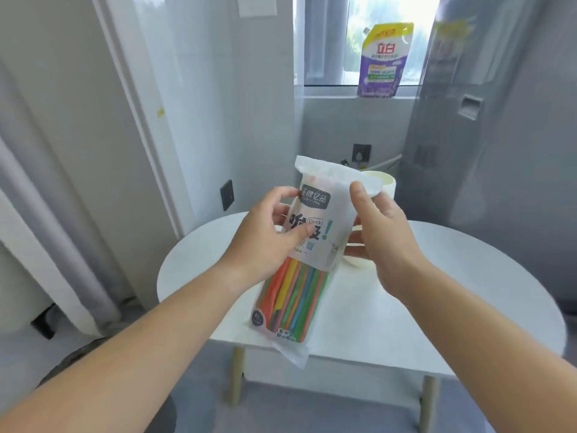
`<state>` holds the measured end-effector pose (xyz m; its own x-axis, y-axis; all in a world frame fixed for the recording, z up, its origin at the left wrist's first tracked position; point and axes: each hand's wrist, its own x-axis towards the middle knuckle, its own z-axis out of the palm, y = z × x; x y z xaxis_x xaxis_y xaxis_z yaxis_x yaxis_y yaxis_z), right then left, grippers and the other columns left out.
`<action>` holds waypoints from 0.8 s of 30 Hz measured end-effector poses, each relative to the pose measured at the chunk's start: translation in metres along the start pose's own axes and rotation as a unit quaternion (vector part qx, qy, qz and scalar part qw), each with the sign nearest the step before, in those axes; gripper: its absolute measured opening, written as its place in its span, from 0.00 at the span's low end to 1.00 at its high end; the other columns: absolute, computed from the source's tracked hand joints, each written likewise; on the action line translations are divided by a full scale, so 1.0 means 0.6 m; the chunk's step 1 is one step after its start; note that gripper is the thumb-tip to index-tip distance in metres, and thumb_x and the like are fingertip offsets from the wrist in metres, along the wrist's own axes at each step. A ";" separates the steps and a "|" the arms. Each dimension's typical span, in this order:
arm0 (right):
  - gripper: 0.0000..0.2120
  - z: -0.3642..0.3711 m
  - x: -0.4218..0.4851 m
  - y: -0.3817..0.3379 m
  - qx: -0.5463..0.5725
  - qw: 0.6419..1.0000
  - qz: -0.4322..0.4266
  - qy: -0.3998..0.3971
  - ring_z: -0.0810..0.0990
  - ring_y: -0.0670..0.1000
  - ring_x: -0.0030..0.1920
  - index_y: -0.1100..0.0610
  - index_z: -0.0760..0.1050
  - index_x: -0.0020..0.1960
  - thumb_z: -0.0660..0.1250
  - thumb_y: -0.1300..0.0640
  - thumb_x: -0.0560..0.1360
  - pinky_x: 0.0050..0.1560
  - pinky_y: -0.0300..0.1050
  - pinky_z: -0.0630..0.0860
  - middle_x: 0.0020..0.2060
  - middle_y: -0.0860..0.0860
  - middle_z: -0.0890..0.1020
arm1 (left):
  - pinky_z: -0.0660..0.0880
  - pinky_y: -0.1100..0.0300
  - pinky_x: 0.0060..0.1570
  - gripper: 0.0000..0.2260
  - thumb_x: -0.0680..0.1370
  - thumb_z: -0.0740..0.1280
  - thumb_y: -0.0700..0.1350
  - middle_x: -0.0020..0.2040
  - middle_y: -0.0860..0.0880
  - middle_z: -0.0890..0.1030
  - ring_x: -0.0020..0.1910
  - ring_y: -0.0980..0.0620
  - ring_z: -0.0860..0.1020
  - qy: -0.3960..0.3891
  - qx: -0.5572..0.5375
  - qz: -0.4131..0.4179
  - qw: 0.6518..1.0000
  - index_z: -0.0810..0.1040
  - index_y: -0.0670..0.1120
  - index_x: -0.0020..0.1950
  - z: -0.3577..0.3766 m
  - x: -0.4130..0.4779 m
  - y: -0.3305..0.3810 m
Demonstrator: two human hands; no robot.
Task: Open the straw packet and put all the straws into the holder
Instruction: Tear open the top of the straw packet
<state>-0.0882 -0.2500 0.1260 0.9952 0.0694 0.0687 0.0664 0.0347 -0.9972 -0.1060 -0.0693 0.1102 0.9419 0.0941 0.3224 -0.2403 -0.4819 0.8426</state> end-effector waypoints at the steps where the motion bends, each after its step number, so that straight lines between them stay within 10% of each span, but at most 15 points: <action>1: 0.19 -0.005 -0.008 -0.012 0.010 1.000 0.005 0.003 0.88 0.52 0.42 0.51 0.78 0.58 0.61 0.37 0.79 0.43 0.49 0.84 0.48 0.51 0.86 | 0.77 0.65 0.50 0.21 0.76 0.76 0.47 0.52 0.59 0.81 0.52 0.65 0.80 0.000 0.002 0.013 1.000 0.74 0.59 0.65 0.000 -0.004 0.011; 6: 0.35 -0.030 -0.037 -0.056 0.089 0.994 0.016 -0.061 0.86 0.61 0.51 0.62 0.77 0.56 0.53 0.31 0.79 0.58 0.60 0.81 0.51 0.59 0.87 | 0.67 0.62 0.63 0.23 0.79 0.71 0.44 0.61 0.56 0.74 0.65 0.58 0.70 0.026 0.073 0.100 0.992 0.73 0.61 0.72 0.002 -0.011 0.047; 10: 0.18 -0.026 -0.054 -0.054 0.070 0.993 -0.031 -0.093 0.87 0.57 0.48 0.60 0.74 0.52 0.58 0.45 0.84 0.51 0.53 0.80 0.51 0.57 0.86 | 0.69 0.63 0.58 0.24 0.81 0.68 0.40 0.56 0.54 0.70 0.58 0.55 0.68 0.062 0.153 0.156 0.974 0.74 0.60 0.74 0.007 -0.020 0.053; 15: 0.09 -0.019 -0.058 0.004 0.014 0.992 -0.045 -0.114 0.86 0.55 0.50 0.57 0.73 0.46 0.65 0.54 0.82 0.62 0.57 0.78 0.44 0.53 0.85 | 0.74 0.70 0.53 0.19 0.82 0.67 0.42 0.55 0.62 0.79 0.56 0.66 0.78 -0.018 -0.042 0.060 0.997 0.76 0.67 0.63 0.019 -0.057 0.041; 24: 0.11 -0.009 -0.064 0.031 -0.015 0.987 -0.053 -0.149 0.84 0.56 0.56 0.57 0.76 0.44 0.71 0.50 0.74 0.67 0.68 0.71 0.49 0.49 0.87 | 0.82 0.45 0.57 0.08 0.81 0.70 0.44 0.55 0.48 0.86 0.58 0.49 0.83 -0.071 -0.177 -0.021 0.981 0.77 0.40 0.55 0.005 -0.074 0.020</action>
<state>-0.1245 -0.2575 0.1045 0.9179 0.3571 0.1732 0.1752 0.0272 -0.9842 -0.1503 -0.0820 0.1048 0.9699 -0.0268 0.2422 -0.2435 -0.1441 0.9591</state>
